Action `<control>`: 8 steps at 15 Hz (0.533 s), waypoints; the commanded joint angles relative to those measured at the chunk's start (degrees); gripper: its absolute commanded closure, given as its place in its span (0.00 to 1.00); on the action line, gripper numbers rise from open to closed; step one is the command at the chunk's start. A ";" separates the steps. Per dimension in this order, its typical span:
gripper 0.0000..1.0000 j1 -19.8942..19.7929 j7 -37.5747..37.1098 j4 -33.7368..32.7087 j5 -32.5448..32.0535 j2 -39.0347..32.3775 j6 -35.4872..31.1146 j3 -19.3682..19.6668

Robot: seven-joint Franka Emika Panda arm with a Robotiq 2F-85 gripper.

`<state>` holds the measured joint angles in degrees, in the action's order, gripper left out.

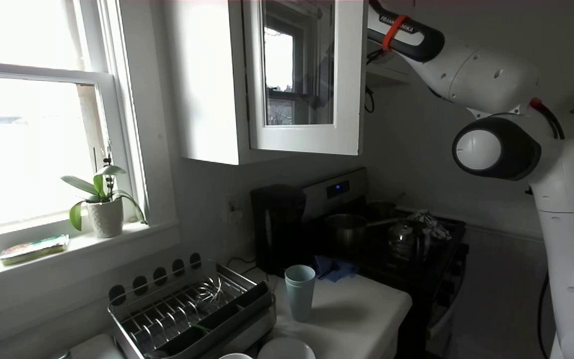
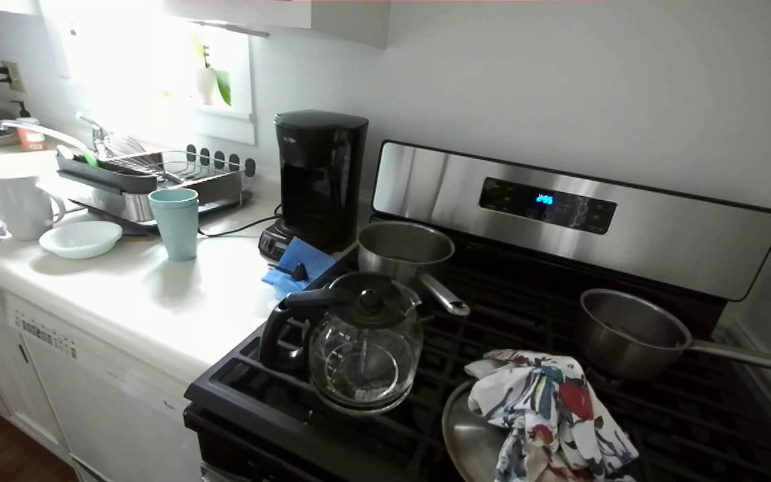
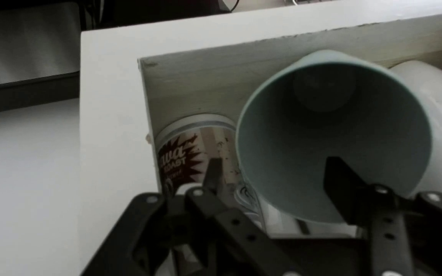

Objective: Open the glass cabinet door, pick up one blue cup and place it on the bottom shelf of the cabinet door

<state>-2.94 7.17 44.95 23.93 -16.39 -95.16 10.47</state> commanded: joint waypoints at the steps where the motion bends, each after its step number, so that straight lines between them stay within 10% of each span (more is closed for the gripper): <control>1: 0.61 0.46 1.87 1.38 0.17 0.31 0.65 -0.53; 8: 1.00 0.70 3.27 0.63 0.81 -0.66 0.63 -1.82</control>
<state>-2.34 9.28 45.09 24.03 -17.43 -94.64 9.13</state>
